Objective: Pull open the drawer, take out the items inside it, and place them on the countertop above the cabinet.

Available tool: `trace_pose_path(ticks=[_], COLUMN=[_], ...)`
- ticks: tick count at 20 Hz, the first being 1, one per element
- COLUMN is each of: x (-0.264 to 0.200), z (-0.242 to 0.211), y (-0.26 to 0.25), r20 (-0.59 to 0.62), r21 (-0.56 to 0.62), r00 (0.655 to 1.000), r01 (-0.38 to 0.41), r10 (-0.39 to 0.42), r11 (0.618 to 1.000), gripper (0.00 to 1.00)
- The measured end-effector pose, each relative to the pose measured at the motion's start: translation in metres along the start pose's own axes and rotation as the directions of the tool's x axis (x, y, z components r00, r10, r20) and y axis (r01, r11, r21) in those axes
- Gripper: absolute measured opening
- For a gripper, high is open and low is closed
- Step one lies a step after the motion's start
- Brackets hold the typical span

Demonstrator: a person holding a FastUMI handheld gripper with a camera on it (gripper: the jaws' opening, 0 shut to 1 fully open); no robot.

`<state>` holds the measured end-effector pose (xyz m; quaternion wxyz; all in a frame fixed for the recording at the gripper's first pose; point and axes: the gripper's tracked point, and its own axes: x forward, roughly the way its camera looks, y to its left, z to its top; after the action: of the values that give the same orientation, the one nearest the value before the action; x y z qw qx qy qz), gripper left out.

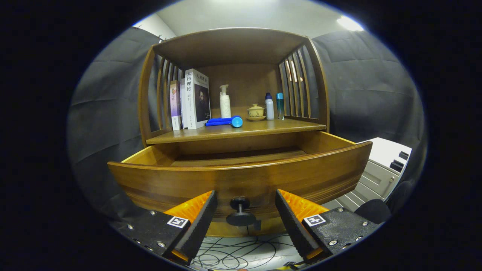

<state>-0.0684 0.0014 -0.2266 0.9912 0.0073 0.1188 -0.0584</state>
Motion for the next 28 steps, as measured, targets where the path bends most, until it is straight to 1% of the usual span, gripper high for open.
trace_pose_path(ticks=[2,4,5,10,11,18,28], x=[0.001,0.004,0.005,0.01,0.013,0.044,0.103], z=[-0.001,-0.004,-0.004,0.007,0.004,0.013,0.025], y=[0.0,0.011,0.01,0.008,0.008,0.007,0.011], r20=[0.008,0.002,0.008,0.035,0.021,0.016,0.019], r21=[0.012,0.028,0.022,0.028,0.032,0.048,0.041], r00=[1.0,0.999,0.998,0.997,0.997,0.997,0.996], r01=[-0.002,-0.051,-0.058,-0.069,-0.075,-0.082,-0.085], r10=[0.002,0.051,0.058,0.068,0.075,0.082,0.084], r11=[1.0,0.998,0.998,0.997,0.997,0.995,0.996], gripper=[0.95,0.95,0.95,0.95,0.95,0.94,0.94])
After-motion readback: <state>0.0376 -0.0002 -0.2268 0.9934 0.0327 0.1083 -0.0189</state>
